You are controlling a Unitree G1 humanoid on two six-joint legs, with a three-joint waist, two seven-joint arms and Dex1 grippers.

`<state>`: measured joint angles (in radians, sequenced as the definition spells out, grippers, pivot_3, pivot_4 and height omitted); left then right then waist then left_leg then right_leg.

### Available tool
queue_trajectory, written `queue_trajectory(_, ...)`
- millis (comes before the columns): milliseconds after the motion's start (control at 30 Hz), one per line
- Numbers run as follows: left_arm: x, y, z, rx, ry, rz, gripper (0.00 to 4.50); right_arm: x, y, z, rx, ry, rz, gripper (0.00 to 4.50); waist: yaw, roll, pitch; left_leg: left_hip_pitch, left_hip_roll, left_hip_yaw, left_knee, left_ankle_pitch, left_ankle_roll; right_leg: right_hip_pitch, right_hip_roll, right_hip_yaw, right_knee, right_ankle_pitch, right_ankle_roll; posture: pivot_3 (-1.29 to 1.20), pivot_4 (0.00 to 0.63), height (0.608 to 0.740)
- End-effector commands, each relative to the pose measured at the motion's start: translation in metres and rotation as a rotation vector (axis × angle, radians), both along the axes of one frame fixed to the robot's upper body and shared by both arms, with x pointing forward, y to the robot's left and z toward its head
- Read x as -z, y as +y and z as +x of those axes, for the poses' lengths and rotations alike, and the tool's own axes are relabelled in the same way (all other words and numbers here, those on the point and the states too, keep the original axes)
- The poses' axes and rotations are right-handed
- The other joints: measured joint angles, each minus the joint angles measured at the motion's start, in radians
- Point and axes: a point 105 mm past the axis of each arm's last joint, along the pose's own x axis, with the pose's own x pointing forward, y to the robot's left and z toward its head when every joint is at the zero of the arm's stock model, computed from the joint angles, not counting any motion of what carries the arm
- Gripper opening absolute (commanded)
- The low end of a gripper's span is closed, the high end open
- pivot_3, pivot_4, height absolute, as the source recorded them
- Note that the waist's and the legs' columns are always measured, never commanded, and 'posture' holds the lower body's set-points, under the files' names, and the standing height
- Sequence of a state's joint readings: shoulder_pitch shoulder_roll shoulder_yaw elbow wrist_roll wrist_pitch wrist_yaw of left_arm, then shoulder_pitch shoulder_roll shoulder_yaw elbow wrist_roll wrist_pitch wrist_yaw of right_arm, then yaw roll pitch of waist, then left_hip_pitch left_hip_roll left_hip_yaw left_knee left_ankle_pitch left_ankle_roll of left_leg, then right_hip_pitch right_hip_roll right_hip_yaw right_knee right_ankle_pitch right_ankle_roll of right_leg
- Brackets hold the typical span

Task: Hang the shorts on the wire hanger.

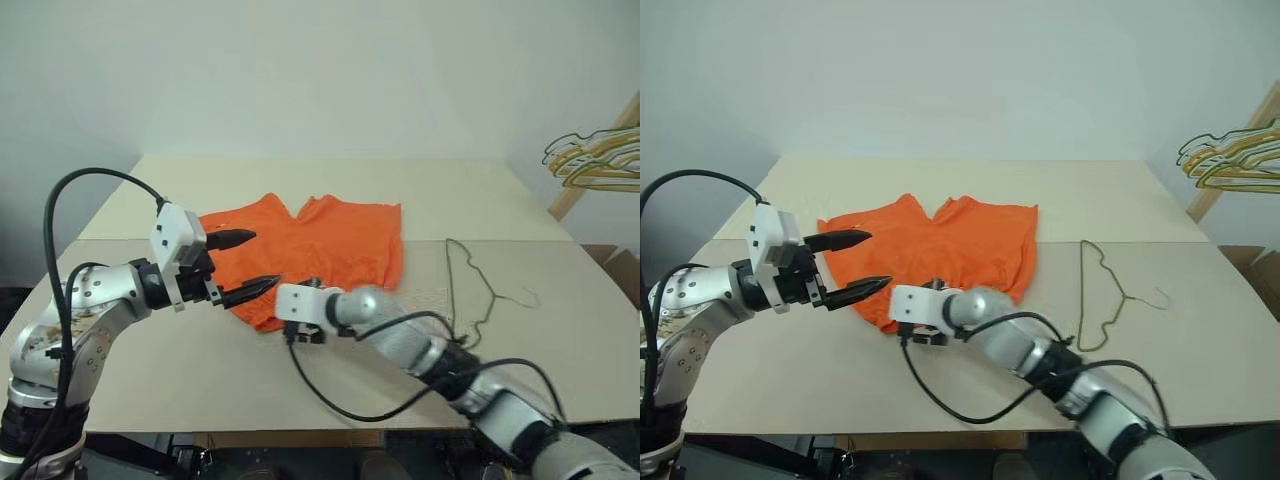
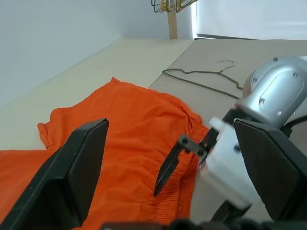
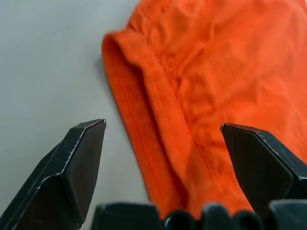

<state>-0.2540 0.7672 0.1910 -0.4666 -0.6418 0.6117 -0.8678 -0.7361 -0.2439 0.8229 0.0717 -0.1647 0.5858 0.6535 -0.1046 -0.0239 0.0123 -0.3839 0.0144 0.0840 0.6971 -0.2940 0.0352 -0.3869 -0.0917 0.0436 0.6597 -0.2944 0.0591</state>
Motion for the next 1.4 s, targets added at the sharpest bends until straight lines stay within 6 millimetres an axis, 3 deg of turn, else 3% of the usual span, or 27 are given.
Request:
queue_trajectory(33, -0.01, -0.003, -0.002, 0.013, -0.049, -0.007, 4.5, 0.009, 0.006, 0.014, 0.028, -0.04, -0.05, 3.48, -0.007, 0.0, 0.0, 0.0, 0.0, -0.001, 0.0, 0.0, 0.0, 0.0, 0.0, 0.0, 0.002, 0.0, 0.0, -0.08, 0.0, 0.74)
queue_trajectory(167, -0.008, -0.001, -0.004, 0.009, -0.048, -0.002, 4.5, 0.008, 0.013, 0.014, 0.026, -0.02, 0.008, 2.11, -0.017, 0.0, 0.0, 0.002, 0.0, -0.002, 0.0, 0.001, -0.001, 0.001, 0.0, -0.001, 0.004, 0.0, 0.0, -0.08, 0.0, 0.74)
queue_trajectory(367, -0.007, -0.002, -0.005, 0.009, -0.046, -0.001, 4.5, 0.008, -0.004, 0.015, 0.027, -0.031, 0.02, 0.02, -0.018, 0.0, 0.0, 0.002, 0.0, -0.003, 0.0, 0.001, -0.001, 0.0, -0.001, -0.002, 0.004, 0.0, 0.0, -0.08, 0.0, 0.74)
queue_trajectory(467, -0.007, -0.002, -0.005, 0.01, -0.045, 0.001, 4.5, 0.005, -0.022, 0.016, 0.029, -0.049, 0.023, 0.02, -0.015, 0.0, 0.0, 0.001, 0.0, -0.004, 0.0, 0.0, -0.001, 0.001, -0.001, -0.003, 0.004, 0.0, 0.0, -0.09, 0.0, 0.74)
queue_trajectory(567, -0.006, -0.001, -0.004, 0.009, -0.044, 0.007, 4.5, -0.006, -0.061, 0.013, -0.003, -0.114, 0.032, 0.02, -0.008, 0.0, 0.0, 0.0, -0.001, -0.005, 0.0, 0.0, -0.001, 0.001, -0.002, -0.003, 0.004, 0.0, 0.0, -0.09, 0.0, 0.74)
queue_trajectory(700, -0.005, 0.0, -0.004, 0.013, -0.043, 0.015, 4.5, -0.029, -0.119, -0.014, -0.159, -0.167, 0.014, 0.02, 0.003, 0.001, 0.0, -0.002, -0.001, -0.006, 0.0, -0.001, 0.001, 0.0, -0.002, -0.003, 0.0, 0.0, 0.0, -0.1, 0.0, 0.74)
queue_trajectory(867, -0.002, -0.001, -0.003, 0.021, -0.037, 0.024, 4.5, -0.028, -0.182, -0.029, -0.202, -0.148, -0.14, 0.02, 0.003, 0.001, 0.001, 0.001, 0.001, -0.003, -0.001, -0.005, 0.008, 0.001, 0.0, 0.0, -0.005, 0.0, 0.0, -0.12, 0.0, 0.74)
queue_trajectory(1000, 0.0, -0.004, -0.003, 0.037, -0.037, 0.025, 4.5, -0.027, -0.21, -0.034, -0.169, -0.086, -0.238, 0.99, 0.005, 0.001, 0.001, 0.005, 0.001, -0.001, -0.001, -0.005, 0.008, 0.005, 0.0, 0.001, -0.005, -0.001, 0.0, -0.13, 0.0, 0.74)
queue_trajectory(1133, 0.001, -0.004, -0.003, 0.041, -0.035, 0.025, 4.5, -0.038, -0.214, -0.054, -0.163, -0.006, -0.233, 2.45, 0.009, 0.001, 0.001, 0.003, 0.001, -0.001, -0.001, -0.006, 0.01, 0.003, -0.002, 0.001, -0.005, -0.001, 0.0, -0.13, 0.0, 0.74)
queue_trajectory(1233, 0.004, -0.004, -0.007, 0.05, -0.026, 0.032, 4.5, -0.046, -0.206, -0.073, -0.149, 0.006, -0.208, 3.35, 0.014, 0.001, 0.0, 0.001, 0.001, -0.002, -0.001, -0.006, 0.01, 0.001, -0.002, 0.001, -0.005, -0.001, 0.0, -0.13, 0.0, 0.74)
queue_trajectory(1333, 0.009, -0.002, -0.008, 0.051, -0.02, 0.062, 4.5, -0.048, -0.188, -0.079, -0.099, -0.029, -0.154, 4.46, 0.014, 0.001, 0.0, 0.002, 0.001, -0.001, 0.0, -0.006, 0.01, 0.001, -0.002, 0.001, -0.005, -0.001, 0.0, -0.13, 0.0, 0.74)
queue_trajectory(1400, 0.014, 0.001, -0.007, 0.044, -0.019, 0.097, 4.5, -0.043, -0.175, -0.078, -0.062, -0.044, -0.134, 4.46, 0.013, 0.001, 0.0, 0.003, 0.001, -0.001, 0.0, -0.006, 0.009, 0.003, -0.002, 0.001, -0.005, -0.001, 0.0, -0.13, 0.0, 0.74)
